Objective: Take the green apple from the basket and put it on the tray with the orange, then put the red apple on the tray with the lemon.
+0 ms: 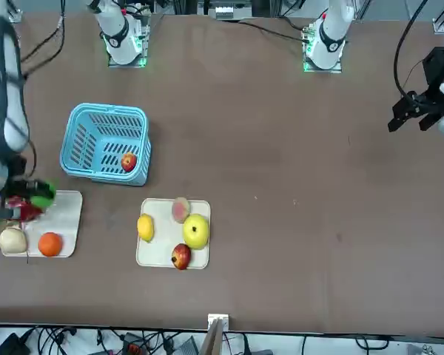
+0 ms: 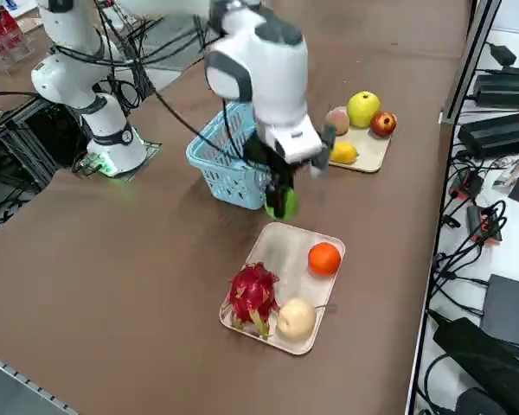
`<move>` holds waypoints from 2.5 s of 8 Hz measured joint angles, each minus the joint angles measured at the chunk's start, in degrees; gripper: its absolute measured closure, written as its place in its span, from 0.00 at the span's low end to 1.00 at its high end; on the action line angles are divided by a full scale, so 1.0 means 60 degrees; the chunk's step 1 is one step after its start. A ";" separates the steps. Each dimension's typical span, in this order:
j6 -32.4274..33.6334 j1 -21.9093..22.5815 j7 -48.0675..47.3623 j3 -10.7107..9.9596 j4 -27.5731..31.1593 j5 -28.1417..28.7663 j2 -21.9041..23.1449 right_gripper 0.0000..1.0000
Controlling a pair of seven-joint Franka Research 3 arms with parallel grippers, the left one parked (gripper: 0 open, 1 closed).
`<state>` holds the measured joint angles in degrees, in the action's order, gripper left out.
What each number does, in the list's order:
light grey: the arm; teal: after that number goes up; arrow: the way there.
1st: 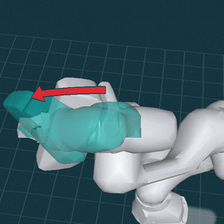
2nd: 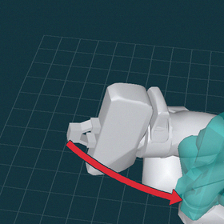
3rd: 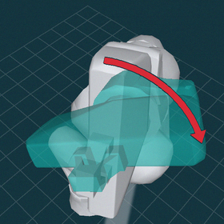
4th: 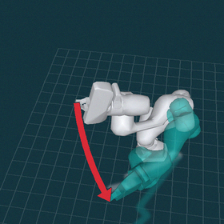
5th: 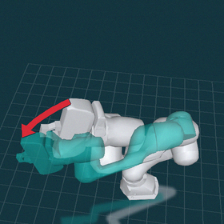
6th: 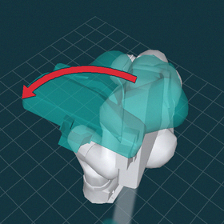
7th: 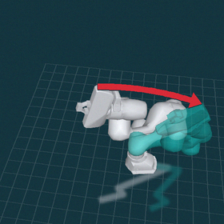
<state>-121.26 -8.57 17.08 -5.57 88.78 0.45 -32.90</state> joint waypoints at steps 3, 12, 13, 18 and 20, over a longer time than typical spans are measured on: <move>-0.0742 -0.0150 0.0073 0.0005 -0.0246 -0.0009 -0.1298 0.30; 0.0696 -0.0084 0.0092 0.0129 -0.0796 -0.0012 -0.0529 0.00; 0.1712 0.0054 0.0040 0.0176 -0.0811 -0.0009 0.0159 0.00; 0.3212 0.1451 -0.2891 0.0480 0.2068 0.0043 0.4083 0.00; 0.1996 0.2190 -0.4055 0.0511 0.3923 0.0046 0.4898 0.00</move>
<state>-109.28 4.56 -7.25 -2.50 112.31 0.73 -3.52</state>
